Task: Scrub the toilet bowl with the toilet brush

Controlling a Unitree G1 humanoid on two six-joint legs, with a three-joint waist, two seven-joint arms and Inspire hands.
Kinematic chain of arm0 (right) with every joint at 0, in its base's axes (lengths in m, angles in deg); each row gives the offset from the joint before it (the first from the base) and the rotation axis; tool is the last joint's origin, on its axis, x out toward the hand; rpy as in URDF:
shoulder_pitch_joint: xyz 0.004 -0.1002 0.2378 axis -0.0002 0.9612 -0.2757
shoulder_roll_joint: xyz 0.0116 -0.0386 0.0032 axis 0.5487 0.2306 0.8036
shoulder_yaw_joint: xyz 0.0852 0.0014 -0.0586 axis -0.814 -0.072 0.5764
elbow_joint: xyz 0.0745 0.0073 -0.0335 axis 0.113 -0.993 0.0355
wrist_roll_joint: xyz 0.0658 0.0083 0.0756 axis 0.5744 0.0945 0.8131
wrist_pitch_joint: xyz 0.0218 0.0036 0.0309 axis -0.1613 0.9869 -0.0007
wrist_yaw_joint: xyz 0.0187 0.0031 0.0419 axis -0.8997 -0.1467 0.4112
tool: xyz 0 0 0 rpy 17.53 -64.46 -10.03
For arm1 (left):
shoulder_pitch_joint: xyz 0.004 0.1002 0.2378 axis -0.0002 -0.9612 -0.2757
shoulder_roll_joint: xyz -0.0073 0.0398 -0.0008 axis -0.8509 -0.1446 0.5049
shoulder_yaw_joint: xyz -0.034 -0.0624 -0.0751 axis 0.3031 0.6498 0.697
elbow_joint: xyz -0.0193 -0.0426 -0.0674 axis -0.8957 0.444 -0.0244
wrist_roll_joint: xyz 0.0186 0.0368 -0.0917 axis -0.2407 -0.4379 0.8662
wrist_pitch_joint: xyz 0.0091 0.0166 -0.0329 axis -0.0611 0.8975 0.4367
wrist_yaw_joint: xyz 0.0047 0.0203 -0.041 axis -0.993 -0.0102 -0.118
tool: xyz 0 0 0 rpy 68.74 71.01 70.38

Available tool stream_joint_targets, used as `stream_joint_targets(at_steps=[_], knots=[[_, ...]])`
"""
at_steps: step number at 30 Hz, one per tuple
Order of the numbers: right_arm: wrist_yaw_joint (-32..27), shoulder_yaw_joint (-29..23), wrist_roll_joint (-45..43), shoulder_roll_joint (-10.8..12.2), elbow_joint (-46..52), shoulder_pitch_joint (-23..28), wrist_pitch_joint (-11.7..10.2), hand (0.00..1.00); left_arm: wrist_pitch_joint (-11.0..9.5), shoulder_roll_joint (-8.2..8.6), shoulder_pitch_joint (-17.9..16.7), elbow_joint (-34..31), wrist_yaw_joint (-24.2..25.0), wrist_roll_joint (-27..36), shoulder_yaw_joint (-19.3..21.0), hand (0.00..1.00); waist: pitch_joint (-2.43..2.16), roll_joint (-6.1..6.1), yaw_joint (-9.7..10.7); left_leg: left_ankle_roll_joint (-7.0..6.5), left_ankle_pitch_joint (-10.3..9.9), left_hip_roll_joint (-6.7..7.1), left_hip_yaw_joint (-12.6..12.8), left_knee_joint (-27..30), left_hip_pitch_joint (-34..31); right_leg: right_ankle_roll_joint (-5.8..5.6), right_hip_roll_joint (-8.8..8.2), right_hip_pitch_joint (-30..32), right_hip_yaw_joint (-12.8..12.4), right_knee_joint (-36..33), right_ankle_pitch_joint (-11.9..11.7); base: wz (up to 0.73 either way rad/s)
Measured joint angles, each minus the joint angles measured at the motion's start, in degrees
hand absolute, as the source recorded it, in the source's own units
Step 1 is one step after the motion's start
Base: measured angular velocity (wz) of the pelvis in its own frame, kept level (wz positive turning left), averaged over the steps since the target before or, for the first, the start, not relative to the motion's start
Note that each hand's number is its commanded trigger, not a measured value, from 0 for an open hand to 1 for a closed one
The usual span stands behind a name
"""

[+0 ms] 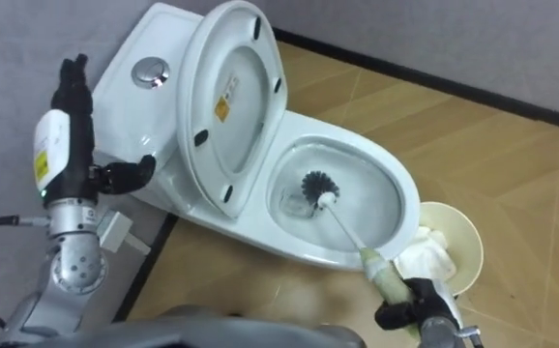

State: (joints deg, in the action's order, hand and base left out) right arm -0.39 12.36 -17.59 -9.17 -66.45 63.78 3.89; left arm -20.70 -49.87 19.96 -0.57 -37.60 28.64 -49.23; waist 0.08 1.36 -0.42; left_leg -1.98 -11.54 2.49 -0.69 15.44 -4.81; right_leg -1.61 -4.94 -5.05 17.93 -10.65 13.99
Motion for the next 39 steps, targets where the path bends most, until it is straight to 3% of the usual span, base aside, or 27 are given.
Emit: stream_joint_targets(at_steps=[3,10,18,19,21,26,28,31,33,39], knots=[[0.16,0.00,-3.28,-0.42,0.06,-0.07,0.13,1.00,1.53,-0.95,0.51,0.95,1.40,-1.04,-0.75,0.00,0.10,-0.06,0.92,-0.02,0.01,0.03,0.49,-0.08,0.04,-0.01,-0.04,0.20,-0.61,0.02,0.00,-0.09],[0.08,0.66,-11.73,-1.86,0.28,-0.47,1.13,1.00,1.68,-1.62,2.97,2.36,4.24,-1.63,-1.73,0.00,0.53,0.58,1.68,-0.02,0.01,-0.05,0.55,-0.13,-0.29,-0.01,-0.04,0.69,-0.72,0.06,0.00,0.00],[-1.33,2.32,-22.04,-2.56,0.47,-3.69,2.59,1.00,2.31,-1.87,5.19,10.29,7.52,-2.15,-3.18,0.00,0.36,1.54,0.91,0.01,0.04,-0.31,1.31,-0.21,-0.85,0.00,0.05,1.48,-0.64,-0.16,-0.02,-0.03],[-1.85,2.33,-23.81,-2.62,0.74,-4.20,2.99,1.00,2.04,-1.96,5.78,11.69,7.56,-2.52,-3.45,0.00,0.11,1.73,0.38,0.02,0.05,-0.30,1.30,-0.02,-1.58,0.03,0.06,2.14,-0.47,-0.29,-0.04,0.00],[-2.97,2.85,-26.90,-3.16,0.86,-5.36,3.20,1.00,1.17,-2.01,7.35,12.18,7.58,-2.65,-3.89,0.00,0.11,1.90,-0.16,0.04,0.14,0.00,0.58,0.34,-2.68,0.15,0.11,2.77,0.21,-0.29,-0.15,0.17],[-6.36,7.05,-32.72,-6.07,0.20,-12.17,2.76,1.00,-2.01,-4.19,12.80,16.46,7.14,-2.82,-6.87,0.00,0.40,2.28,-2.20,0.18,1.75,0.15,-1.27,0.31,-6.77,0.52,-0.06,6.58,1.58,-1.27,-0.45,0.18],[-8.86,9.11,-36.07,-7.79,-0.06,-16.44,2.47,1.00,-3.16,-4.20,16.11,18.87,6.77,-3.16,-8.41,0.00,0.87,2.45,-4.72,0.28,2.52,0.13,-1.19,0.30,-8.70,0.76,-0.11,9.09,1.68,-2.52,-0.59,0.00],[-10.69,10.77,-38.24,-9.49,-0.97,-22.70,1.89,1.00,-5.06,-4.30,19.57,19.99,6.22,-3.13,-8.84,0.00,1.97,2.83,-6.87,0.46,3.61,-0.09,-1.54,0.36,-11.67,1.17,-0.27,12.43,2.62,-3.90,-0.83,0.09],[-12.37,11.42,-38.47,-10.32,-1.20,-25.61,2.15,1.00,-5.94,-4.31,21.36,20.03,6.00,-3.13,-9.11,0.00,2.44,3.03,-7.99,0.52,3.96,-0.11,-2.02,1.03,-13.94,1.21,-0.31,14.79,2.77,-5.14,-0.83,0.10],[-14.67,17.99,-39.23,-15.13,-1.22,-30.98,3.43,1.00,-7.80,-6.61,25.77,19.13,3.48,-3.14,-12.53,0.00,3.25,3.95,-11.47,0.52,3.97,-0.71,-3.06,4.63,-20.78,1.25,-1.01,21.27,3.39,-8.98,-0.79,0.06]])
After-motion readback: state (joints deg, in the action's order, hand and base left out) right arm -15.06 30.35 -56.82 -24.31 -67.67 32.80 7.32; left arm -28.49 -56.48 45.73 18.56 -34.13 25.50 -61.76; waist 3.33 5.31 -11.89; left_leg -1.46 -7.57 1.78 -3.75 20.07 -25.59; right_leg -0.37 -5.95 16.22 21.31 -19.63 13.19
